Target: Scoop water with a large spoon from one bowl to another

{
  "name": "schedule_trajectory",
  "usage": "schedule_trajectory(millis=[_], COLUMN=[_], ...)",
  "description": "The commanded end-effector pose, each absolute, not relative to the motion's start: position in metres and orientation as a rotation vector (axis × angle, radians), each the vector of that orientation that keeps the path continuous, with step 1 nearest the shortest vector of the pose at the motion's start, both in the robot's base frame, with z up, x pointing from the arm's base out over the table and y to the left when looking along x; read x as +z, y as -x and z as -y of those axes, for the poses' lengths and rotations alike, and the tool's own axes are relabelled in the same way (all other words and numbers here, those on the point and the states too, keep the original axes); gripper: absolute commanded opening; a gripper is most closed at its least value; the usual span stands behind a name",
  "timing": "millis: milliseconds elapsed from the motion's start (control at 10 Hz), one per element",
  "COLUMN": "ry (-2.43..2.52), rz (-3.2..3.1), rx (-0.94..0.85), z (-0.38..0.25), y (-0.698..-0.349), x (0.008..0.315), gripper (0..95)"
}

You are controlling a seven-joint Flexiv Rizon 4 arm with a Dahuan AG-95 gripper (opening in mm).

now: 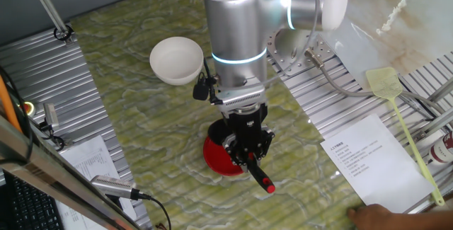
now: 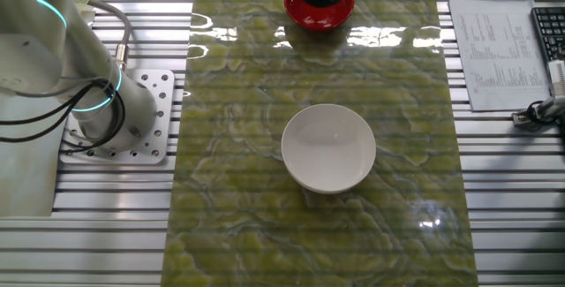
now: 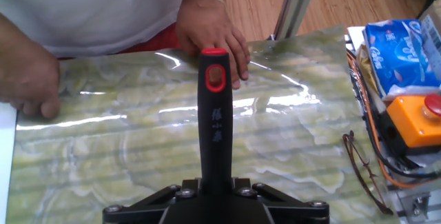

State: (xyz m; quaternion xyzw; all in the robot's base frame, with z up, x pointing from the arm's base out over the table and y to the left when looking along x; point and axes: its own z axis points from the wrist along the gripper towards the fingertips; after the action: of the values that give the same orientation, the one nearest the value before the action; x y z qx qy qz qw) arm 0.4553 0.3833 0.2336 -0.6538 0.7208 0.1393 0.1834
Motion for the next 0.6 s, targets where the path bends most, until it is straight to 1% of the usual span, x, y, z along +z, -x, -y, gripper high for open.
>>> schedule_trajectory(millis=[100,600], ry=[1.879,1.827], rz=[-2.010,-2.052], rx=[0.381,0.401], z=[-0.3840,-0.3848], y=[-0.4561,-0.4565], x=[0.2333,0.2302], gripper=[0.0,0.0])
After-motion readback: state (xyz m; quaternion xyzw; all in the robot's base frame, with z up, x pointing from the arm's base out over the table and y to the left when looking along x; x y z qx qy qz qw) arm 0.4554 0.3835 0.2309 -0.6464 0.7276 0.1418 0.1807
